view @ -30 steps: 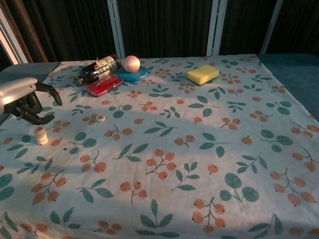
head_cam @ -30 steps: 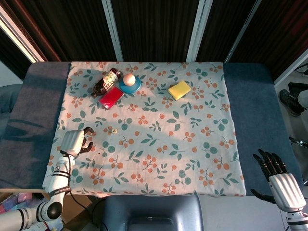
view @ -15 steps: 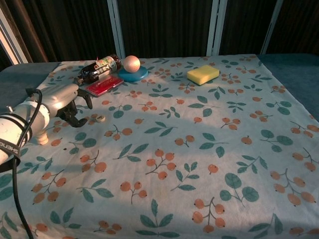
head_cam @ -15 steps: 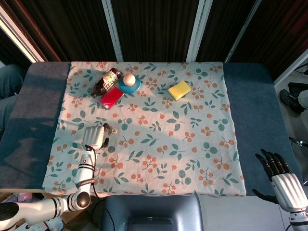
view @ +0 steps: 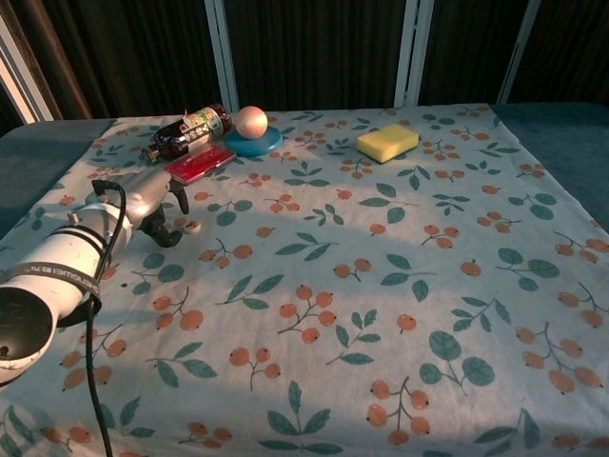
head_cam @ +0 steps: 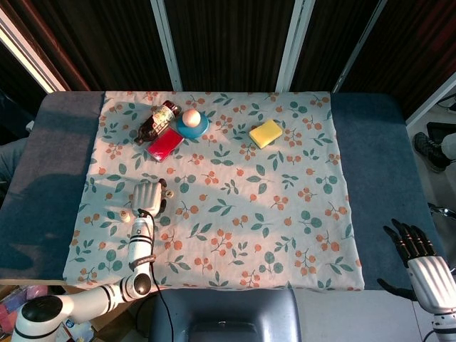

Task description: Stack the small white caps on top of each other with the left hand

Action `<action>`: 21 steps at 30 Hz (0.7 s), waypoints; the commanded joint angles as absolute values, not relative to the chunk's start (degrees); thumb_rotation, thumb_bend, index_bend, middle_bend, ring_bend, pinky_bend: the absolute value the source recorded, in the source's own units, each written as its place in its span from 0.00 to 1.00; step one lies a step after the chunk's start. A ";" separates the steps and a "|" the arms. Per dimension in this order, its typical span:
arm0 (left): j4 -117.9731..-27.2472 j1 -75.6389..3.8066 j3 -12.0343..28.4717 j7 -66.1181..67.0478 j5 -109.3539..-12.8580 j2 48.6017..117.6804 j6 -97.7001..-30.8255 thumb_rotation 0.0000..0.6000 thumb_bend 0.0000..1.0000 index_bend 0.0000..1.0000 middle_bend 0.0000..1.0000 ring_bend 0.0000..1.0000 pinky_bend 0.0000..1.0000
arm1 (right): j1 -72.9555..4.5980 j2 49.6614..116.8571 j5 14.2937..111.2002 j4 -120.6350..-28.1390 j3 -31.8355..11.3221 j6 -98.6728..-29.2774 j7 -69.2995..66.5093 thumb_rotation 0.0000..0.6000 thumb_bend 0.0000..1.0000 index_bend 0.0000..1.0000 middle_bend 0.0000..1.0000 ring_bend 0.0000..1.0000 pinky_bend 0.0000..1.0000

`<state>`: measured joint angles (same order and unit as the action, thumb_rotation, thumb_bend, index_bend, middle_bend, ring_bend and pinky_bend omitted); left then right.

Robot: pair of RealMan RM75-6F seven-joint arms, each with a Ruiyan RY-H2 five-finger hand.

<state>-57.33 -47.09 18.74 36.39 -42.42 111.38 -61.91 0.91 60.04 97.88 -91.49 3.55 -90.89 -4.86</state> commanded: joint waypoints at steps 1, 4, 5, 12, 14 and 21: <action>-56.28 -47.47 19.00 36.16 -42.81 112.35 -61.35 1.00 0.39 0.36 1.00 1.00 1.00 | 0.97 59.98 97.83 -91.42 3.52 -91.01 -5.08 1.00 0.18 0.00 0.00 0.00 0.00; -55.50 -47.69 19.10 36.21 -43.38 113.00 -61.32 1.00 0.39 0.36 1.00 1.00 1.00 | 0.99 59.93 97.90 -91.32 3.55 -91.05 -5.27 1.00 0.18 0.00 0.00 0.00 0.00; -55.18 -47.74 19.13 36.19 -43.56 113.22 -61.36 1.00 0.39 0.37 1.00 1.00 1.00 | 1.00 59.90 97.92 -91.30 3.56 -91.08 -5.34 1.00 0.18 0.00 0.00 0.00 0.00; -53.60 -47.92 19.40 36.17 -43.95 114.06 -60.97 1.00 0.39 0.39 1.00 1.00 1.00 | 1.18 59.82 98.00 -91.14 3.51 -91.57 -5.78 1.00 0.18 0.00 0.00 0.00 0.00; -53.16 -47.93 19.40 36.15 -44.05 114.25 -60.83 1.00 0.39 0.40 1.00 1.00 1.00 | 1.20 59.80 97.99 -91.10 3.51 -91.59 -5.85 1.00 0.18 0.00 0.00 0.00 0.00; -51.66 -47.79 19.70 35.84 -44.77 114.88 -60.08 1.00 0.39 0.43 1.00 1.00 1.00 | 1.26 59.82 98.01 -91.06 3.48 -91.67 -5.88 1.00 0.18 0.00 0.00 0.00 0.00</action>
<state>-51.69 -47.80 19.68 35.82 -44.74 114.85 -60.11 1.26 59.82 98.00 -91.06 3.48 -91.66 -5.88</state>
